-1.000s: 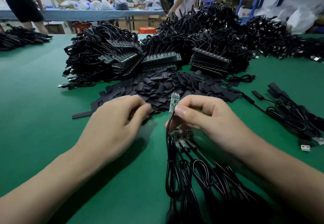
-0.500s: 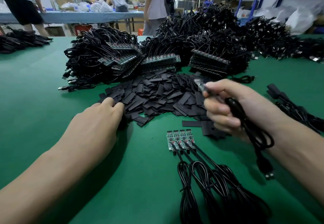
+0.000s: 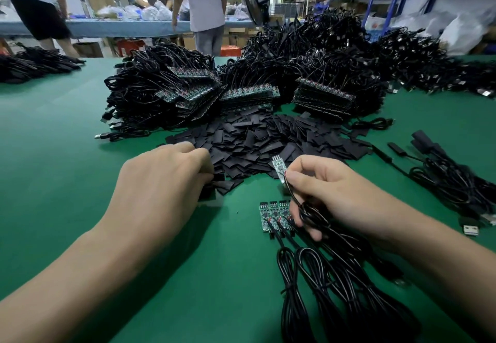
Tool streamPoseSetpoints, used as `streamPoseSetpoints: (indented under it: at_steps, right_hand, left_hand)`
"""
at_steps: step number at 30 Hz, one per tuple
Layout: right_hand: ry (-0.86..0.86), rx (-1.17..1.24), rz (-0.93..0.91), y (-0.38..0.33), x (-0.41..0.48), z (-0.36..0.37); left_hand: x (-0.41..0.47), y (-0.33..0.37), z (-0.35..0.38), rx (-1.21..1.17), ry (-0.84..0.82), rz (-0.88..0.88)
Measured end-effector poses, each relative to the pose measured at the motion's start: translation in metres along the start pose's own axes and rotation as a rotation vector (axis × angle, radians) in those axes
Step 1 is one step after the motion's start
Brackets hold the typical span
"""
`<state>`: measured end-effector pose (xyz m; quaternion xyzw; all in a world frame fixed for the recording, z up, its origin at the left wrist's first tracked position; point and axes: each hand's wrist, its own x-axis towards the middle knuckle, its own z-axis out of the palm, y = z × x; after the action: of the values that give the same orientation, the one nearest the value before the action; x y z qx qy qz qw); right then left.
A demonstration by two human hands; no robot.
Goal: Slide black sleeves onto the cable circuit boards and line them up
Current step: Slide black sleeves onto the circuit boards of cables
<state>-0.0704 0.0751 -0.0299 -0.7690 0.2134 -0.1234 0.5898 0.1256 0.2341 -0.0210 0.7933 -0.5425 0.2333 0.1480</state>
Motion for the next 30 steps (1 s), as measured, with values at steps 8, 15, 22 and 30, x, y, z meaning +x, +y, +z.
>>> streamPoseSetpoints:
  at_steps: [8, 15, 22, 30]
  right_hand:
    - [-0.073, 0.033, -0.081, 0.006, 0.002, 0.009]
    - [-0.039, -0.057, -0.136, 0.006, 0.001, 0.007]
    - [-0.021, -0.081, -0.218, 0.004, -0.002, 0.009]
    - [-0.133, 0.119, -0.161, -0.003, -0.003, -0.006]
  left_hand:
    - [-0.012, 0.037, 0.008, -0.894, -0.146, -0.085]
    - [-0.016, 0.041, 0.01, -1.073, -0.143, -0.139]
    - [-0.017, 0.04, 0.002, -0.725, 0.059, 0.067]
    - [-0.016, 0.037, 0.006, -1.01, 0.018, -0.147]
